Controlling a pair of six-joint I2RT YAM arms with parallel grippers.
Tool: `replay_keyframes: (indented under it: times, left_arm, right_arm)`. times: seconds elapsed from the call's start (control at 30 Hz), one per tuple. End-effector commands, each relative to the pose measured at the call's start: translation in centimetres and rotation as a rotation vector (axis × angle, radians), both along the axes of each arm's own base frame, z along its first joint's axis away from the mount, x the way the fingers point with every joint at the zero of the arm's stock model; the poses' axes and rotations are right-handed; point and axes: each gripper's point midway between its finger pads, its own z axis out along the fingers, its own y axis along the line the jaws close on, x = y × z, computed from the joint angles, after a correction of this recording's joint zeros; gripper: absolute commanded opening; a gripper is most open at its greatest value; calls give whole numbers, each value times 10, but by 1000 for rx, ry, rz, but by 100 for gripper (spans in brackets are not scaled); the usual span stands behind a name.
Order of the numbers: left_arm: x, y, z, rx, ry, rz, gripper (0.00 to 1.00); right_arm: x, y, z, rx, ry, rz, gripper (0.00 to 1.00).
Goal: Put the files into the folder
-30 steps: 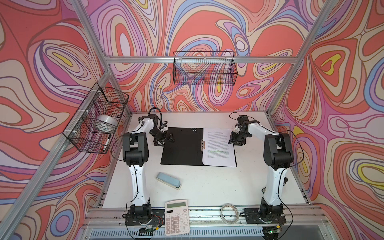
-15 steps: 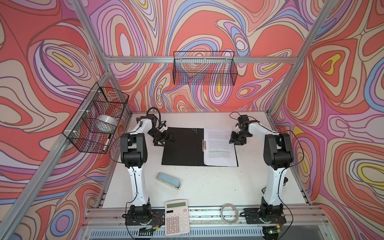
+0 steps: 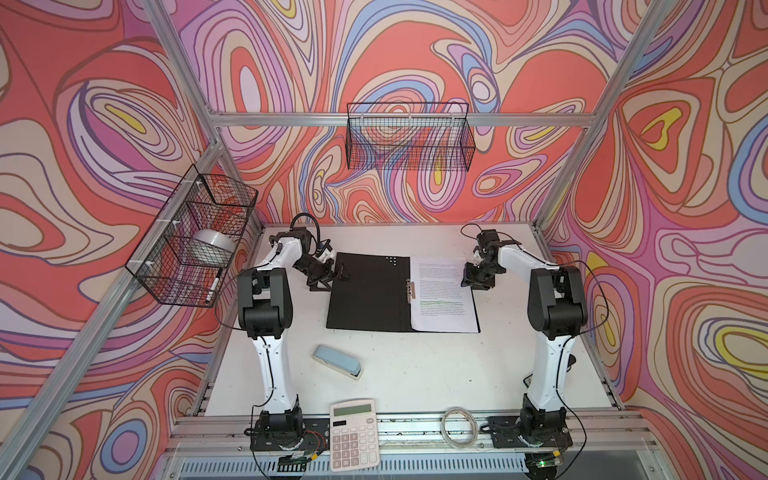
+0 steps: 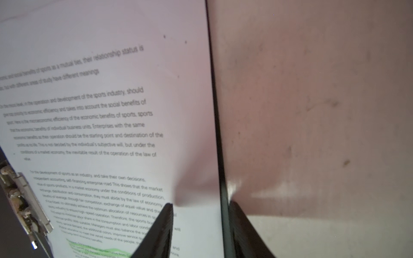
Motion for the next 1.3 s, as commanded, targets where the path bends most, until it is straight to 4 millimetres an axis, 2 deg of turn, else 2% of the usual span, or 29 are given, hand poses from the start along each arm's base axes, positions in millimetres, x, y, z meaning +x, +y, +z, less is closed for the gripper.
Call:
replay_keyframes:
  times: [0.0, 0.23, 0.57, 1.27]
  left_arm:
    - [-7, -36, 37, -193, -34, -42, 95]
    - [-9, -40, 46, -228, -43, -44, 95]
    - [-11, -49, 72, -310, -75, -49, 95]
    - [-17, -56, 105, -388, -104, -44, 95]
  right_arm:
    - [-31, 21, -38, 59, 151, 38, 43]
    - [-30, 21, -35, 61, 147, 37, 43]
    - [-29, 21, -33, 62, 141, 39, 43]
    - [-25, 22, -27, 66, 130, 39, 43]
